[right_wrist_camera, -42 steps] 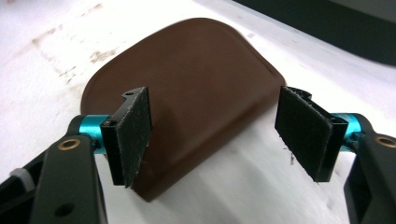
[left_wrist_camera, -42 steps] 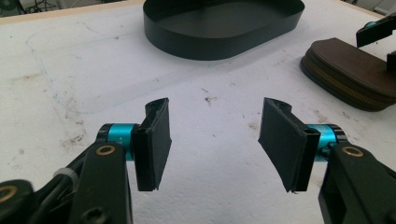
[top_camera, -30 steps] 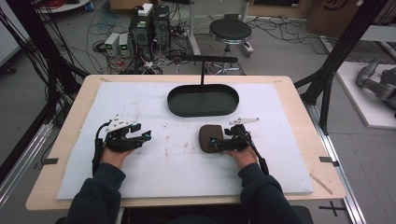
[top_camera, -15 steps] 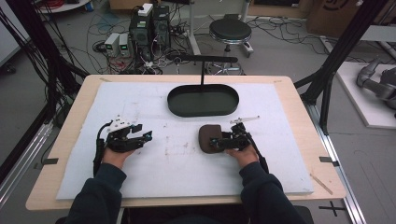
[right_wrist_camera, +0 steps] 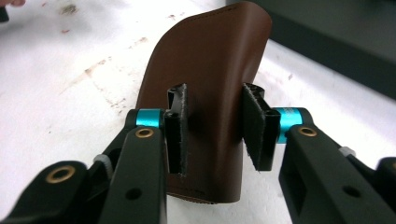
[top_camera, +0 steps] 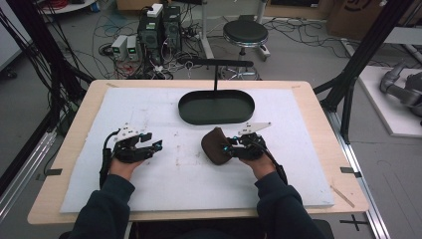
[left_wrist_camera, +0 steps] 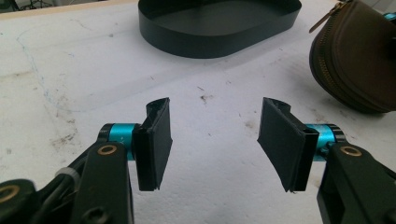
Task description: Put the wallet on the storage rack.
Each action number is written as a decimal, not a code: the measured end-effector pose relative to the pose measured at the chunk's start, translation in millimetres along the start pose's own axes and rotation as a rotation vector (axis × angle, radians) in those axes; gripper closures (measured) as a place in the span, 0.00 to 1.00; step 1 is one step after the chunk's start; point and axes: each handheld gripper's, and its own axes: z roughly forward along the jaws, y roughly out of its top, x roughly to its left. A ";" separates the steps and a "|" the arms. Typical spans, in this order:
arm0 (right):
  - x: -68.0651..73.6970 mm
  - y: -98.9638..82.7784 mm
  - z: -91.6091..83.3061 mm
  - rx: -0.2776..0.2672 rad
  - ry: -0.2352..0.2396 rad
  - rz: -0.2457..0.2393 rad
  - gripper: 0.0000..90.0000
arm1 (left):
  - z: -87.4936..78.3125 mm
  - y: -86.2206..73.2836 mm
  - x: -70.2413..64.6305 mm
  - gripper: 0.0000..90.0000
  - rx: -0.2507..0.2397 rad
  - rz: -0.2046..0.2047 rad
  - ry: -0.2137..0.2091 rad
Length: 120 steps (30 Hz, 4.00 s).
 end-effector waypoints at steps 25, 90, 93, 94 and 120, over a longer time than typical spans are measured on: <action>13.6 11.3 -12.5 -0.092 0.048 -0.171 0.62 | 3.0 4.5 -3.5 0.50 -0.025 -0.011 -0.018; 1.0 7.0 9.0 -0.055 -0.011 0.002 0.71 | 15.8 40.8 -15.8 0.28 -0.095 0.036 -0.029; -6.8 13.0 3.8 -0.077 -0.030 0.019 0.71 | 4.9 30.6 -7.7 0.24 -0.102 0.037 -0.006; -10.4 15.2 2.6 -0.083 -0.030 0.026 0.71 | 2.3 27.9 -5.7 0.24 -0.102 0.037 -0.003; -109.4 81.8 77.8 -0.112 -0.097 0.263 0.71 | -9.6 0.3 18.1 0.23 -0.071 0.024 0.070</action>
